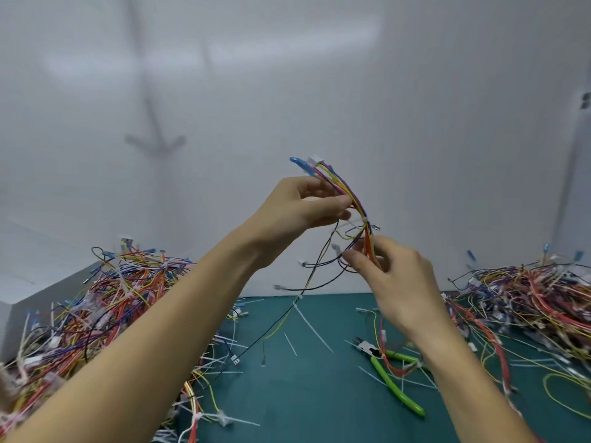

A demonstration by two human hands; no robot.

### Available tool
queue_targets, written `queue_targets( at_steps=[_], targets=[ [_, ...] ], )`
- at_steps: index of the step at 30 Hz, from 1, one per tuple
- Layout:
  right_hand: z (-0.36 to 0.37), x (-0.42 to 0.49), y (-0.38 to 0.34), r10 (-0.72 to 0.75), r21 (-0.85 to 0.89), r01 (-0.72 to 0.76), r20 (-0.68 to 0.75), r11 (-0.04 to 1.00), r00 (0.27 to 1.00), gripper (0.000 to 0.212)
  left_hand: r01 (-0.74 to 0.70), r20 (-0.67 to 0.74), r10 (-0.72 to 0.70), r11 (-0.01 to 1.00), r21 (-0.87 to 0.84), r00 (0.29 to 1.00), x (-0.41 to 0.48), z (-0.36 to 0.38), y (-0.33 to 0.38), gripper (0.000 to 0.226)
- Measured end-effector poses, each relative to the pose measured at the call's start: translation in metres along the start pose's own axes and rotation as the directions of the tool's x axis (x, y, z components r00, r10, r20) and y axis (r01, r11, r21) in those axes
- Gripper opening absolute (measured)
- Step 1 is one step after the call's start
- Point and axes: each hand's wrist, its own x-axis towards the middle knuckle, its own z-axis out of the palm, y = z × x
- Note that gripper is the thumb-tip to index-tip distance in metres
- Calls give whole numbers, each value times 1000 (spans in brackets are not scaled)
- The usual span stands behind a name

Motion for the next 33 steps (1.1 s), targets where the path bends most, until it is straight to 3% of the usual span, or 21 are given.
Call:
queue_targets(
  at_steps=[2, 4, 7, 9, 11, 14, 17, 19, 22, 24, 29, 33],
  targets=[
    [8, -1, 2, 52, 144, -50, -11, 988, 999, 11, -10, 7, 9, 1000, 18, 1000, -3, 3, -3, 9],
    [10, 0, 4, 121, 245, -111, -28, 963, 992, 17, 14, -4, -14, 999, 46, 1000, -8, 5, -10, 10],
    [5, 5, 6, 255, 397, -214, -53, 893, 966, 26, 96, 64, -118, 954, 283, 991, -16, -2, -23, 20],
    [1, 7, 6, 340, 538, -267, -38, 799, 940, 28, 120, 182, -260, 826, 551, 948, -22, -8, -32, 30],
    [-3, 9, 6, 385, 636, -288, -15, 716, 923, 26, 118, 261, -434, 673, 730, 862, -29, -12, -40, 35],
    [-9, 10, 7, 414, 693, -283, -24, 663, 910, 23, 263, 368, -616, 696, 668, 696, -39, -14, -48, 29],
    [-14, 12, 9, 430, 694, -273, -59, 666, 901, 23, 385, 407, -657, 725, 571, 634, -45, -12, -50, 43],
    [-15, 12, 9, 421, 686, -263, -70, 678, 904, 24, 367, 382, -620, 747, 554, 685, -46, -6, -53, 42],
    [-11, 10, 6, 389, 694, -245, -55, 677, 920, 24, 283, 281, -467, 813, 509, 838, -43, 8, -55, 33],
    [-8, 9, 4, 354, 708, -225, -37, 669, 934, 23, 234, 237, -372, 857, 460, 898, -37, 16, -55, 31],
    [2, 7, -1, 240, 739, -162, 0, 654, 971, 18, 154, 92, -189, 941, 300, 978, -22, 33, -47, 11],
    [3, 8, 0, 176, 704, -124, -2, 700, 984, 18, 150, -38, -145, 962, 227, 989, -22, 35, -48, 10]
  ],
)
